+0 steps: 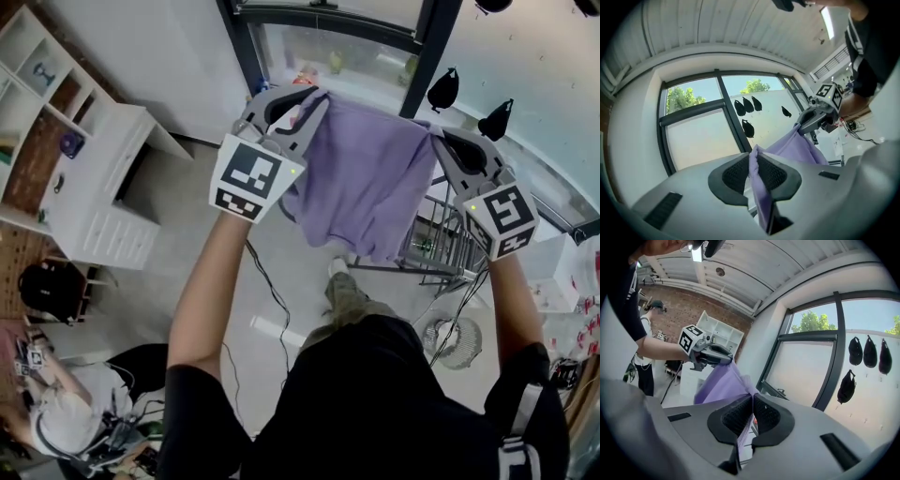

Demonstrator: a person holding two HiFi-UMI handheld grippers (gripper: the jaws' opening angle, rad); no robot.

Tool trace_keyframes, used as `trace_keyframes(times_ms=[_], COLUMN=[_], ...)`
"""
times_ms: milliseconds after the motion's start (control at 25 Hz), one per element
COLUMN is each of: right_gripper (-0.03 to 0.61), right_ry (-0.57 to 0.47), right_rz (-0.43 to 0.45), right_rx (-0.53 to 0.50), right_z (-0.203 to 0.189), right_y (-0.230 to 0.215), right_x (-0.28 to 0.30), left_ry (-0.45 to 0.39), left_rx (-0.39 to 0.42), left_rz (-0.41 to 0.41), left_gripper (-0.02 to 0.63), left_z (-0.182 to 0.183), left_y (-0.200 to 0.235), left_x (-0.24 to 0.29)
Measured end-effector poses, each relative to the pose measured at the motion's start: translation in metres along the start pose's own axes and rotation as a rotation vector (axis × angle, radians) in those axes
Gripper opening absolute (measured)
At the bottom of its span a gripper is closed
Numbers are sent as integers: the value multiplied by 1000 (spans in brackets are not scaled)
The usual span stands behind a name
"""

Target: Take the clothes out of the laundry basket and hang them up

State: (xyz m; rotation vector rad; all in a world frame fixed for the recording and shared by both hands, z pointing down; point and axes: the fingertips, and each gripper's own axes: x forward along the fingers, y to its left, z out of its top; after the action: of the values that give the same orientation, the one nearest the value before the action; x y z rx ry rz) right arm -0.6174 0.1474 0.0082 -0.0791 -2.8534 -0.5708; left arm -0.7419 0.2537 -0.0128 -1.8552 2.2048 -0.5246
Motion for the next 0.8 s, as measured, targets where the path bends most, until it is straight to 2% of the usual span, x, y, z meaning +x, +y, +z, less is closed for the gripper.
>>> trace_keyframes(times_ms=[160,240,320,400,560,800], right_gripper=[6,6,6,6,5,5], right_ry=[25,50,78,105,177,168], right_rz=[-5,-10,-6,18,78,118], right_rx=[36,51,84,131,140,126], right_z=[-23,-41,-62,-85,-127,-141], right_y=[-22,-33,-43,-49,-45,-64], right_x=[34,54,72,88,120,154], left_ry=[27,52,61,66,144,272], left_rx=[18,12,-31,-80,-144,-246], left_rz=[-34,-21,3,-39,-122,-268], left_gripper=[63,63,5,5,5,6], left_z=[-26,-46,-68,-90,-151,-245], left_y=[20,33,50,55,38,-12], left_x=[34,53,74,96,135,184])
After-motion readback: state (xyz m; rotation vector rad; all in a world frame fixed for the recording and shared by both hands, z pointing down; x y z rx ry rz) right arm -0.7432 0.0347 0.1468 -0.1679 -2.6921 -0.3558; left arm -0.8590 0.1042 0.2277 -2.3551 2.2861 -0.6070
